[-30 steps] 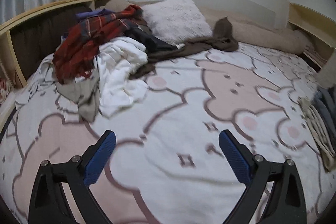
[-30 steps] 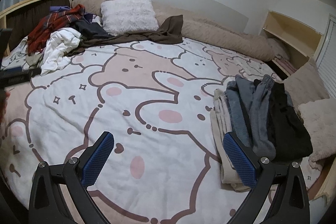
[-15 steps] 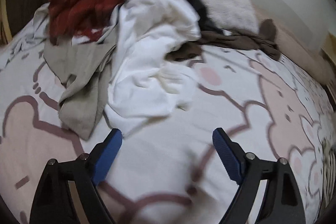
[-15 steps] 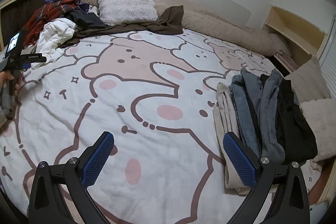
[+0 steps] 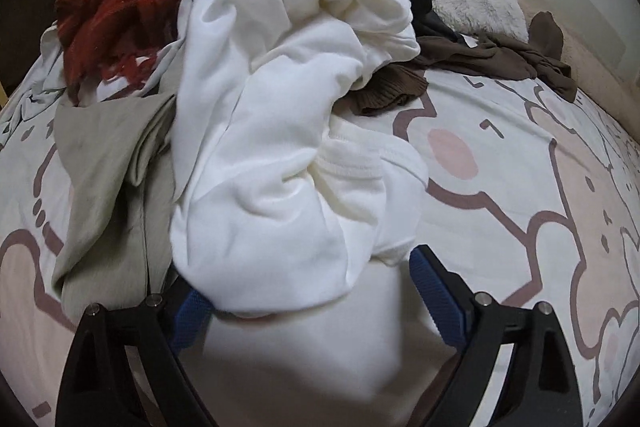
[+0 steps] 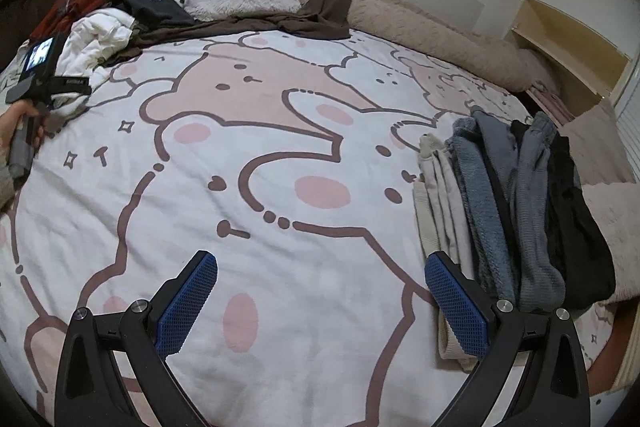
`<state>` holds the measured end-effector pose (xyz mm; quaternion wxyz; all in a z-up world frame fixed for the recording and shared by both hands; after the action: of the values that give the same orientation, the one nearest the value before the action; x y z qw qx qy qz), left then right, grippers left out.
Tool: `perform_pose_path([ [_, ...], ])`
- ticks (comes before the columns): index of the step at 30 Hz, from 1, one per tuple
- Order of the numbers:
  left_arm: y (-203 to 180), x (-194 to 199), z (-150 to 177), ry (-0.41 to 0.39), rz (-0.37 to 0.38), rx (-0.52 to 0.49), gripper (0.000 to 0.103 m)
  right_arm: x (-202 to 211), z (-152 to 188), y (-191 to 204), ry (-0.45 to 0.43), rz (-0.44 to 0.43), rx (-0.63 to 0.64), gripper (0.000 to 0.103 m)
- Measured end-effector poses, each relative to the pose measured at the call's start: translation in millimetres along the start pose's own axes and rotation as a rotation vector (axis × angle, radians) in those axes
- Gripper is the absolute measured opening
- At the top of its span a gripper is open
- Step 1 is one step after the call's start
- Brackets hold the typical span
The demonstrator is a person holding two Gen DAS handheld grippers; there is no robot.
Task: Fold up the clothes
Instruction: 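Reach the left tool into the clothes pile and grasp the white T-shirt, then pull the white T-shirt out of the pile with the left tool onto the open sheet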
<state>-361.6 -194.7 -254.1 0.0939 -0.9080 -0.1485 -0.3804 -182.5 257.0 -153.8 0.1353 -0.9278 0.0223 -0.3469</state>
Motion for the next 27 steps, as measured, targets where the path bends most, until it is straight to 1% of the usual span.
perform_pose_path([
  [1,-9.0,-9.4,-5.5,-0.003,0.013,0.017,0.09,-0.7,0.5,1.2,0.002,-0.003,0.003,0.103],
  [2,-22.6,-23.3,-13.3,-0.008,0.033,0.042,0.084,-1.2,0.8,1.7,0.003,-0.003,0.004,0.103],
  [3,-26.0,-30.3,-18.0,-0.01,0.045,0.055,0.075,-1.8,1.0,2.2,0.004,-0.004,0.006,0.103],
  [4,-24.2,-33.8,-20.9,-0.011,0.054,0.061,0.069,-2.3,1.1,2.4,0.005,-0.004,0.006,0.103],
  [5,-22.3,-37.2,-23.9,-0.013,0.062,0.067,0.055,-2.8,1.2,2.2,0.006,-0.004,0.004,0.103],
  [6,-20.5,-40.6,-26.9,-0.014,0.071,0.073,0.044,-3.1,1.3,2.0,0.007,-0.004,0.003,0.103],
  [9,-19.3,-48.8,-35.7,-0.033,0.1,0.068,0.031,-3.9,2.1,2.4,0.01,-0.006,0.002,0.103],
  [14,-23.7,-56.8,-49.3,-0.086,0.151,0.029,0.025,-3.4,2.5,5.4,0.011,-0.013,0.008,0.103],
  [16,-32.0,-49.4,-58.0,-0.127,0.181,-0.01,0.025,-1.8,1.5,5.9,0.006,-0.016,0.009,0.103],
  [19,-54.4,-26.6,-69.1,-0.199,0.235,-0.102,0.025,0.7,-0.3,6.0,-0.001,-0.018,0.006,0.103],
  [21,-77.3,0.8,-76.2,-0.265,0.289,-0.179,0.024,4.8,-1.8,4.2,-0.009,-0.021,-0.004,0.103],
  [24,-112.6,52.9,-78.8,-0.345,0.405,-0.256,0.024,12.3,-4.2,0.6,-0.021,-0.028,-0.022,0.103],
  [25,-122.7,72.3,-77.2,-0.365,0.447,-0.273,0.024,14.8,-4.9,-0.6,-0.025,-0.03,-0.028,0.103],
  [27,-144.3,105.4,-62.4,-0.363,0.527,-0.304,0.024,19.8,-6.5,-3.1,-0.034,-0.034,-0.039,0.103],
])
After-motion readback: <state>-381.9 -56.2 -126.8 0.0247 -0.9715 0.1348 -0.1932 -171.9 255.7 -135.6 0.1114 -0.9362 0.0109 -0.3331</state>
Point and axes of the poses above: each gripper's, at about its wrist camera, not at the fingertips, and x roughly against the way its jaws point, y to its left, z to its underside, the point moved 9 cm from there along -x, roughly the way its jaws point, and after that the axes turned 9 degrees about -y, right-handed, at the moved point
